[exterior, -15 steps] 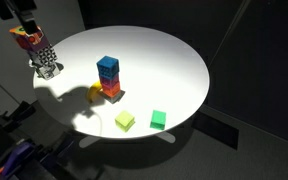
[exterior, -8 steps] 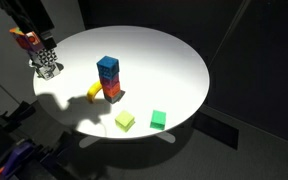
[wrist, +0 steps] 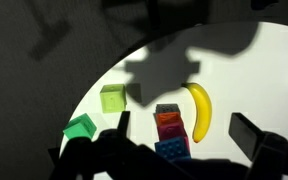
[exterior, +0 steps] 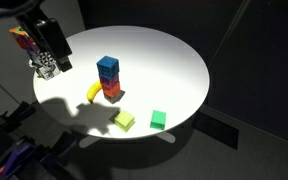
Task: Put the yellow block onto the stack next to it
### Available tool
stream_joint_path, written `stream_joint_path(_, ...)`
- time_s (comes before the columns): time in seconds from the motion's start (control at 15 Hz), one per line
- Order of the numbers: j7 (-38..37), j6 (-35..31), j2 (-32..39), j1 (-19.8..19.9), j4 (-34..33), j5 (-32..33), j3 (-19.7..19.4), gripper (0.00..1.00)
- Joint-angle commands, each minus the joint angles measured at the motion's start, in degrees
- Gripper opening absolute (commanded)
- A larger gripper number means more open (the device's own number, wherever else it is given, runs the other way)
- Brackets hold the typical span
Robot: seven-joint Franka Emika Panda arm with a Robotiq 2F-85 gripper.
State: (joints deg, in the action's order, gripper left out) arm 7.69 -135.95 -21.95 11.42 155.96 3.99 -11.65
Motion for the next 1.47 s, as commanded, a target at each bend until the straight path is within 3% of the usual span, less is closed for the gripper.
stream_joint_path(0.0, 0.5, -2.3, 4.3, 1.9, -2.2, 3.4, -0.5, 1.00)
stream_joint_path(0.33, 0.1, -3.6, 7.7, 3.5, -3.6, 6.5, -0.8, 1.00)
stream_joint_path(1.0, -0.1, -3.9, 7.3, 3.0, -2.8, 5.3, -0.8, 1.00)
stream_joint_path(1.4, 2.9, -5.4, 12.3, 2.9, -4.8, 3.7, -2.6, 1.00)
